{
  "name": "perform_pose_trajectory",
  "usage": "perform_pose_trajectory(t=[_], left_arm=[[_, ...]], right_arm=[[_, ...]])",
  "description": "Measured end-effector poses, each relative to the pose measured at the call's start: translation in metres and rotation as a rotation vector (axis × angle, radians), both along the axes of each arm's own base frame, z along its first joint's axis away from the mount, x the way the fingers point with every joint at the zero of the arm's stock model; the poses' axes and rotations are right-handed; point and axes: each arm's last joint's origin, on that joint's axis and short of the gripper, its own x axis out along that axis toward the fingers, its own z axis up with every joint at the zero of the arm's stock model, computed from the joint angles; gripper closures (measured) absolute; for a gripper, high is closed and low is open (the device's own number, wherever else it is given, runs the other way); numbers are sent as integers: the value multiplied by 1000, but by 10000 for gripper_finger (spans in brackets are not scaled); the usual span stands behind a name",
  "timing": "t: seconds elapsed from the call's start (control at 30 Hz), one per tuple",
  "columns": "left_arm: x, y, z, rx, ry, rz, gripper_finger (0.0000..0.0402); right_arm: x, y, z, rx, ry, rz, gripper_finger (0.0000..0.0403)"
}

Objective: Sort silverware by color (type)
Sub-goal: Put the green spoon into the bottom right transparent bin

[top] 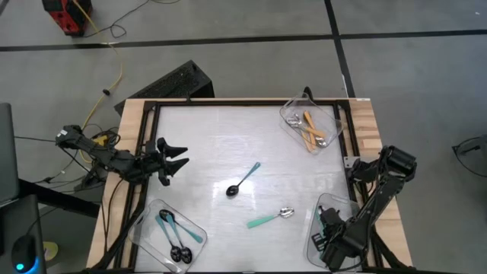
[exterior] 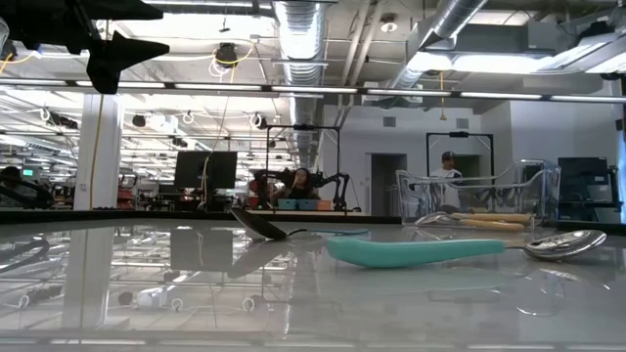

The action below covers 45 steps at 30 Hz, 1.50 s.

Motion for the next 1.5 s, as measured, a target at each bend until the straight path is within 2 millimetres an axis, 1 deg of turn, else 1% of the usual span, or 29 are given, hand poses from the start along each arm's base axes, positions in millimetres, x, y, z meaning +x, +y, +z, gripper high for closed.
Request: perform_pose_trajectory(t=[0.27, 0.7, 0.8, 1.0, 1.1, 1.2, 1.27, 1.5], left_arm=[[0, 0, 0, 1, 1, 0, 176], [0, 0, 0, 1, 1, 1, 176], [0, 0, 0, 2, 1, 2, 176], [0, 0, 0, 2, 1, 2, 176], [0, 0, 0, 2, 1, 3, 176], [0, 0, 0, 2, 1, 2, 176], [0, 0, 0, 2, 1, 3, 176], [0, 0, 0, 2, 1, 3, 176]], right_arm=[[2, 3, -7, 0, 6, 16, 308], [4, 6, -7, 34, -4, 88, 305], [4, 6, -7, 35, -4, 93, 289], [3, 5, -7, 26, 2, 93, 233], [3, 5, -7, 30, 1, 105, 219], [4, 7, -1, 32, 5, 141, 218], [6, 8, 6, 30, 12, 170, 222], [15, 5, 49, -21, 51, 227, 231]])
